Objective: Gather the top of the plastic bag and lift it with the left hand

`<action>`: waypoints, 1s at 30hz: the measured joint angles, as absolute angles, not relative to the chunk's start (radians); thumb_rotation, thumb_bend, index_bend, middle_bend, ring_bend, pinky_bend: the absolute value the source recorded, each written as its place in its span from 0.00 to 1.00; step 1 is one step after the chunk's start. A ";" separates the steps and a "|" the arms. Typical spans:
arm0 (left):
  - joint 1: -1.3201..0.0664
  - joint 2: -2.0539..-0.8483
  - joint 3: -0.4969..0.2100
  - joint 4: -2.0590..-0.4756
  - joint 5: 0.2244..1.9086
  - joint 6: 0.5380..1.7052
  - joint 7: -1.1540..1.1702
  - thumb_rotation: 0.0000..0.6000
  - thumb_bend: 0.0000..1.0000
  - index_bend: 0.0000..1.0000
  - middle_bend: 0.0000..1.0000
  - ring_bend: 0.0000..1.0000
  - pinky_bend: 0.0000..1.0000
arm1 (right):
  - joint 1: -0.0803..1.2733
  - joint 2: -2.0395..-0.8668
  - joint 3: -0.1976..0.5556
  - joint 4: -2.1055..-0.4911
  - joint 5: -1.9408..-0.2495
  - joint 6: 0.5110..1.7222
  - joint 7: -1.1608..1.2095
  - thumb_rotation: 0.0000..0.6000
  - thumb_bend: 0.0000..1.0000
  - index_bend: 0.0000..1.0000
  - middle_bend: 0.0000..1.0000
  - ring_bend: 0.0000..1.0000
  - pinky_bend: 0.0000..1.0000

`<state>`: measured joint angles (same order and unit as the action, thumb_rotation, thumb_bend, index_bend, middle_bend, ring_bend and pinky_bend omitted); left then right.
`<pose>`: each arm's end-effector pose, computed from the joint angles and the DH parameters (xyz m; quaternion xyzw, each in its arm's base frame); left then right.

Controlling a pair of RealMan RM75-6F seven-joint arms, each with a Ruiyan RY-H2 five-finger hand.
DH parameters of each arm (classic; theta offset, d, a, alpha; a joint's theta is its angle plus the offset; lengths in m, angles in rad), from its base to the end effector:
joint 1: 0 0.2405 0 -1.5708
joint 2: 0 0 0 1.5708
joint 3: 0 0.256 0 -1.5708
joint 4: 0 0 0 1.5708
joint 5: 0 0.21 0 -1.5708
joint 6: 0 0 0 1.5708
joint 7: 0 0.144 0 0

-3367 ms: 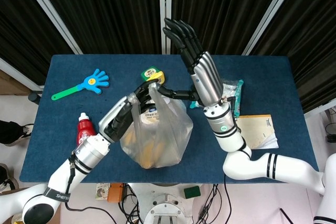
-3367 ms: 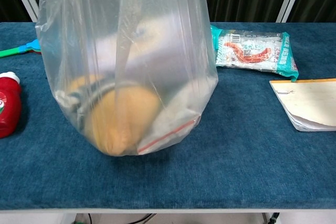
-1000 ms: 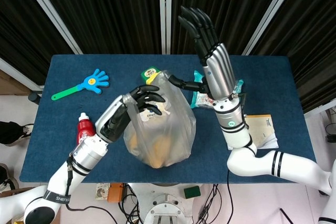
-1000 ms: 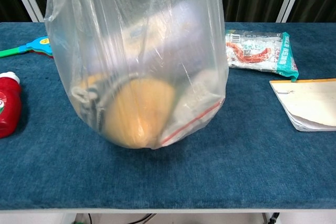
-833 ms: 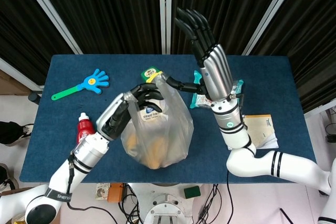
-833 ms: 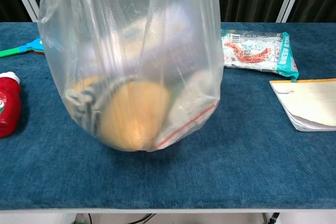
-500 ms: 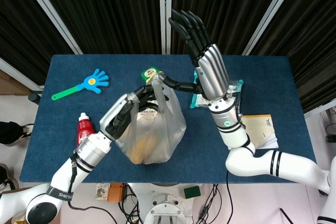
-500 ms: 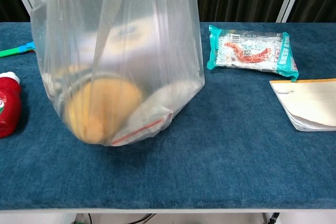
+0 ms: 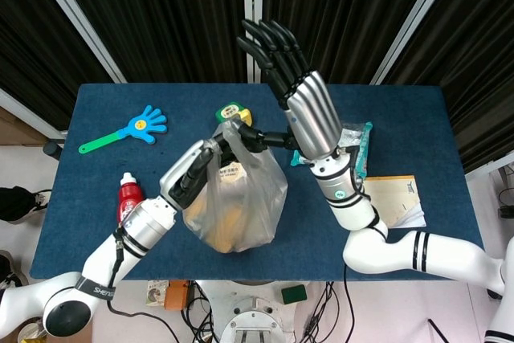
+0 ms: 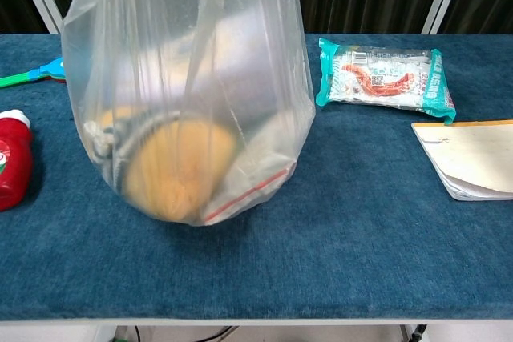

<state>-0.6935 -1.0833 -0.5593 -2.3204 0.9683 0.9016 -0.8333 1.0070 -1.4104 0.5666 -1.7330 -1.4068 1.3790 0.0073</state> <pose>0.0099 0.2756 0.1337 0.3650 0.7222 0.5792 0.0987 0.0699 -0.3488 0.1545 0.5318 -0.1989 0.7906 0.2294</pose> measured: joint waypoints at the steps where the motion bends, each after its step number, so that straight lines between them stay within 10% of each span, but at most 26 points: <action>1: -0.695 -1.083 -0.562 -2.318 0.964 0.904 -0.832 0.21 0.08 0.21 0.27 0.21 0.31 | 1.004 -1.408 0.566 -1.736 -1.406 1.381 0.007 1.00 0.17 0.00 0.00 0.00 0.00; 30: -0.756 -1.138 -0.608 -2.315 0.898 0.831 -0.878 0.22 0.08 0.16 0.22 0.18 0.31 | 1.036 -1.416 0.590 -1.729 -1.361 1.364 -0.042 1.00 0.17 0.00 0.00 0.00 0.00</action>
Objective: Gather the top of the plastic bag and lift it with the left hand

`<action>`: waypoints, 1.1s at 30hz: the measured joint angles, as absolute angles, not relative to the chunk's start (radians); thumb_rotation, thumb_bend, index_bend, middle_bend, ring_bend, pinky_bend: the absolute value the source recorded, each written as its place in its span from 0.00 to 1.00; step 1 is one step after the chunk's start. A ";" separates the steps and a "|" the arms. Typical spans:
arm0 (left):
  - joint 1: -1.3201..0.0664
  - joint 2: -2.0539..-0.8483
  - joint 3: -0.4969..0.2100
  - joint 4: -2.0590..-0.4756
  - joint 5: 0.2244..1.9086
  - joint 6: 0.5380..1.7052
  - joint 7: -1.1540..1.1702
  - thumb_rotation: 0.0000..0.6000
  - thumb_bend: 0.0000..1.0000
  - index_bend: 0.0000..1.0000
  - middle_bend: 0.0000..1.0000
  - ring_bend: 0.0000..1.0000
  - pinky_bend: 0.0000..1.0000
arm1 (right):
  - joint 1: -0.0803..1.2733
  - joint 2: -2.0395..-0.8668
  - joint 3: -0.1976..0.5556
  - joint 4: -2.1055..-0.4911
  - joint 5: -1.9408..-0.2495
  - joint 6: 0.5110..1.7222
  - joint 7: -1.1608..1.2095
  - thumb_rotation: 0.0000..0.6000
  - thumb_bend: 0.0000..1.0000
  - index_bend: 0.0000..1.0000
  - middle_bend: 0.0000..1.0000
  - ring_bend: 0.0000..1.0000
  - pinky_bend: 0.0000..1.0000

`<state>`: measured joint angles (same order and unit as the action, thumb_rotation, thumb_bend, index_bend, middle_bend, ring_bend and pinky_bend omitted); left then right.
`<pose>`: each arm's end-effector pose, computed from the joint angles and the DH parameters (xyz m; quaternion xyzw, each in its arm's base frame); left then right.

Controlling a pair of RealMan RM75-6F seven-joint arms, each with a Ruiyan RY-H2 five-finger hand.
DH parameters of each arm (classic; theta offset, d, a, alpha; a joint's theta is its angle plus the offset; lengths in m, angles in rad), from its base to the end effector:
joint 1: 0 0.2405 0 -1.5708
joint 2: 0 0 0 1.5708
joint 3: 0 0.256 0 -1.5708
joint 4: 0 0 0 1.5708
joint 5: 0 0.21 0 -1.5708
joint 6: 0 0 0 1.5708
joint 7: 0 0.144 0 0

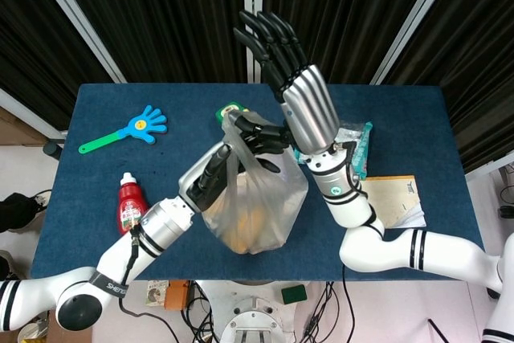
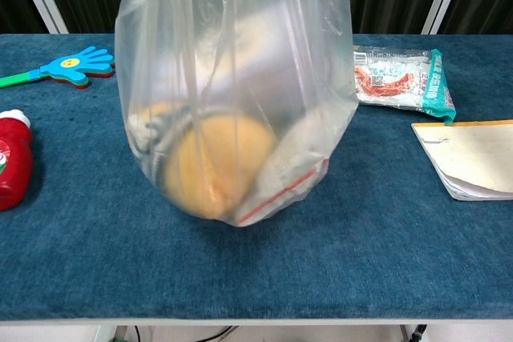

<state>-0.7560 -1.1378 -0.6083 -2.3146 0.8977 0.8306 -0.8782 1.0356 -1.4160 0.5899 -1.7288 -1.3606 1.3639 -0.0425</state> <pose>0.0357 0.2729 0.1225 0.3501 0.7439 0.5469 0.1579 0.0796 -0.3535 0.1563 0.5302 -0.1982 0.7872 0.2447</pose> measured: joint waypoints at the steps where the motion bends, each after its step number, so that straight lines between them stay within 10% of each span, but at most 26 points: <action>1: -0.755 -1.136 -0.607 -2.316 0.902 0.821 -0.880 0.22 0.08 0.16 0.23 0.18 0.32 | 1.037 -1.416 0.591 -1.728 -1.358 1.362 -0.043 1.00 0.17 0.00 0.00 0.00 0.00; 33: -0.706 -1.086 -0.616 -2.290 0.942 0.797 -0.914 0.23 0.08 0.23 0.30 0.27 0.49 | 1.005 -1.344 0.607 -1.771 -1.330 1.361 -0.006 1.00 0.17 0.00 0.00 0.00 0.00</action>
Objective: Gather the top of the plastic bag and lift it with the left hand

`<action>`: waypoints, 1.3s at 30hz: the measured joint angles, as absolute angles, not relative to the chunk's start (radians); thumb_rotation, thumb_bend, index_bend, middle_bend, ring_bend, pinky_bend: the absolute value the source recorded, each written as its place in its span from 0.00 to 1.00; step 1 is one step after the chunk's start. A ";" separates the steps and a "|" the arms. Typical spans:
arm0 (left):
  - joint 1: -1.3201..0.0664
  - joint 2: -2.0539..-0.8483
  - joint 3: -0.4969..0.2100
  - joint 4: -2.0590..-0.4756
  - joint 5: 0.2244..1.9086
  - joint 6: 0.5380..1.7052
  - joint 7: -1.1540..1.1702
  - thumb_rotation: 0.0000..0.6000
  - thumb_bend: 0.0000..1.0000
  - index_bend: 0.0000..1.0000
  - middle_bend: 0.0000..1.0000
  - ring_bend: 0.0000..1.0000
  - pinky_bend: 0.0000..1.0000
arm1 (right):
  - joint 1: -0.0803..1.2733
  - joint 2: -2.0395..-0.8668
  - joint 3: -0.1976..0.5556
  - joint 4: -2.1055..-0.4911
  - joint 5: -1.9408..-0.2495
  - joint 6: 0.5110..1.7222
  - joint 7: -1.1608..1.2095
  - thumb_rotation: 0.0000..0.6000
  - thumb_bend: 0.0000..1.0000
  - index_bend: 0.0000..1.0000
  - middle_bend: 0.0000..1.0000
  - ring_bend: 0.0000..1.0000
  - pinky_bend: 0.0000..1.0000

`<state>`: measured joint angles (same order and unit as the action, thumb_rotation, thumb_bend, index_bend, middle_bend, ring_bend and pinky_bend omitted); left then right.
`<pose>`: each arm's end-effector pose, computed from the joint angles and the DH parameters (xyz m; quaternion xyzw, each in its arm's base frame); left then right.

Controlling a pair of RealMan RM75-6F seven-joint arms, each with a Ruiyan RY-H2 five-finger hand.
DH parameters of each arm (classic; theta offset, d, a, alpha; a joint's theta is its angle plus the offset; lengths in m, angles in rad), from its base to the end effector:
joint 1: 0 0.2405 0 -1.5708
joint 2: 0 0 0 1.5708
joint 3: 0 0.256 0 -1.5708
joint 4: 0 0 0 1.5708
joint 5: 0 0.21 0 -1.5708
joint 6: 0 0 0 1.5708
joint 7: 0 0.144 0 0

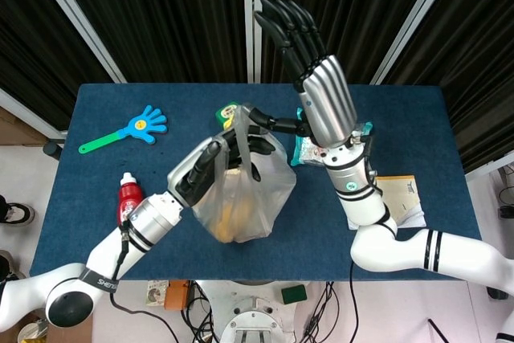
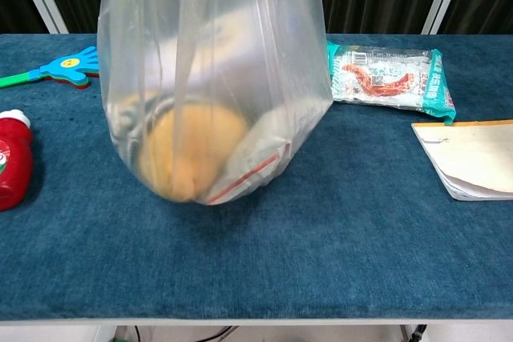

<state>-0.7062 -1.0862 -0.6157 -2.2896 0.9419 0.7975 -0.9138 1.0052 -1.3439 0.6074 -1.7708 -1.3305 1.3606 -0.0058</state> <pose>0.0192 0.2808 0.1306 0.3557 0.7409 0.5541 0.1321 0.0709 -0.3555 0.1773 0.5221 -0.2063 0.7896 0.2476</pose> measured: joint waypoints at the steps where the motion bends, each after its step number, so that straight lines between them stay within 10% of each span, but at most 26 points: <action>1: -0.706 -1.085 -0.616 -2.292 0.945 0.797 -0.914 0.22 0.08 0.23 0.30 0.27 0.50 | 1.006 -1.344 0.607 -1.770 -1.331 1.361 -0.007 1.00 0.17 0.00 0.00 0.00 0.00; 39: -0.697 -1.080 -0.607 -2.298 0.974 0.797 -0.900 0.23 0.08 0.26 0.32 0.30 0.52 | 1.011 -1.341 0.604 -1.760 -1.328 1.366 -0.014 1.00 0.17 0.00 0.00 0.00 0.00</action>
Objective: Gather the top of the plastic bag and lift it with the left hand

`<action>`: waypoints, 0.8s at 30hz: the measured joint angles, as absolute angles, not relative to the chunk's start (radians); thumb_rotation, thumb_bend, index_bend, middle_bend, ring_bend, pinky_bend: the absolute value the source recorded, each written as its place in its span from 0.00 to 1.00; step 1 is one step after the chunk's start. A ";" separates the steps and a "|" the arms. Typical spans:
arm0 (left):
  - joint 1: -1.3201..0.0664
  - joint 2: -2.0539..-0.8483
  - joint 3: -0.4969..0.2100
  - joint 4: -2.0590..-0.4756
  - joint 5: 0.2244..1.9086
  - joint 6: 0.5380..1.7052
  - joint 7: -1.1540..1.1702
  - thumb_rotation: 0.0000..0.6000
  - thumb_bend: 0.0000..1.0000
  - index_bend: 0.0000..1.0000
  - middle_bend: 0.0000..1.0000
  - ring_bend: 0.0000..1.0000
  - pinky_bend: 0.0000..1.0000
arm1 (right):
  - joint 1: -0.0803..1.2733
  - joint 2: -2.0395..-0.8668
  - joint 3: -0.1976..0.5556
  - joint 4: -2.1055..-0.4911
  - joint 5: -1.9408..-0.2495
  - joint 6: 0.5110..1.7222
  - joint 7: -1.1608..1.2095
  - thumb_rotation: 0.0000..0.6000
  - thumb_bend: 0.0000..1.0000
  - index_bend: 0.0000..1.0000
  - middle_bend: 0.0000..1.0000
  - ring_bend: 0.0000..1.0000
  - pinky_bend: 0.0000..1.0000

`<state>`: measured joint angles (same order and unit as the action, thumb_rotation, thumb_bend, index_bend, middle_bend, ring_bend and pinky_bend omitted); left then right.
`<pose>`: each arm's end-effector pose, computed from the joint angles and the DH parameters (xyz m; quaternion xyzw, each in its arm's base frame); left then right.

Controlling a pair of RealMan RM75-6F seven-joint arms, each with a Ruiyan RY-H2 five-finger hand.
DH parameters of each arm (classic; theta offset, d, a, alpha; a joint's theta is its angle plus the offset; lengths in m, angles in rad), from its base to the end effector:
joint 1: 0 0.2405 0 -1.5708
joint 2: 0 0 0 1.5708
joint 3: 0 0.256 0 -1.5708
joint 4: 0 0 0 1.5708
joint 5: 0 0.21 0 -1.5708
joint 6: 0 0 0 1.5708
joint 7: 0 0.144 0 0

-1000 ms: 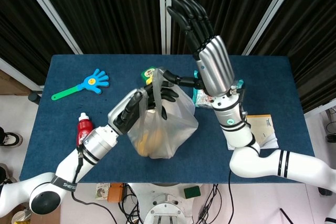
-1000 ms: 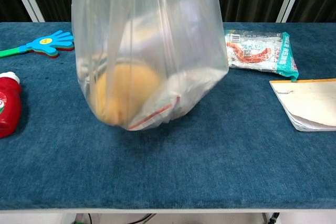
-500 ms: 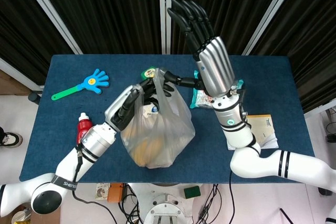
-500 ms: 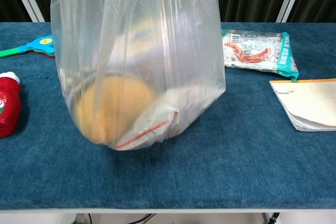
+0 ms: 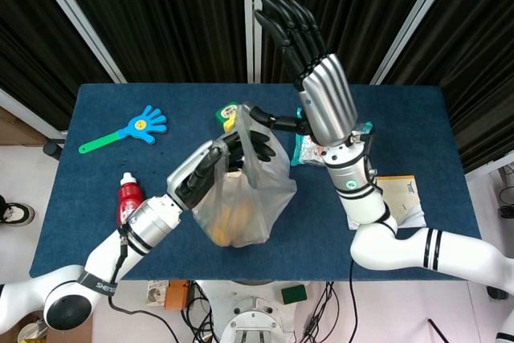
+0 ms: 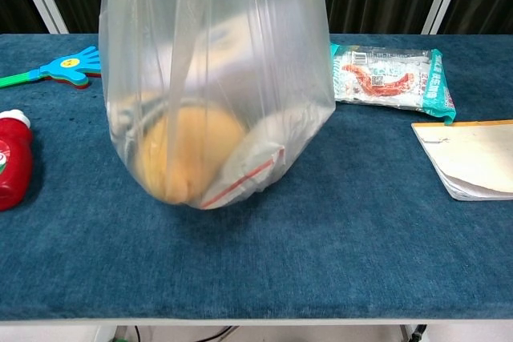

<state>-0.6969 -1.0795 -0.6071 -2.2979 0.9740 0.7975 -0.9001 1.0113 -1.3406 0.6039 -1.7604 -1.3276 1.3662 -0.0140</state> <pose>0.0184 0.2771 0.1313 0.3710 0.7334 0.5551 0.1279 0.0708 -0.3575 0.1785 0.5224 -0.2003 0.7886 0.2553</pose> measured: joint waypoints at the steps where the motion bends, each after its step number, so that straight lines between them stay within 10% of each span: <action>1: -0.697 -1.079 -0.607 -2.297 0.977 0.792 -0.905 0.23 0.08 0.26 0.32 0.30 0.52 | 1.012 -1.340 0.603 -1.762 -1.328 1.365 -0.016 1.00 0.17 0.00 0.00 0.00 0.00; 24: -0.719 -1.099 -0.655 -2.238 1.031 0.741 -1.026 0.23 0.08 0.27 0.34 0.31 0.52 | 1.022 -1.357 0.573 -1.763 -1.341 1.349 -0.037 1.00 0.17 0.00 0.00 0.00 0.00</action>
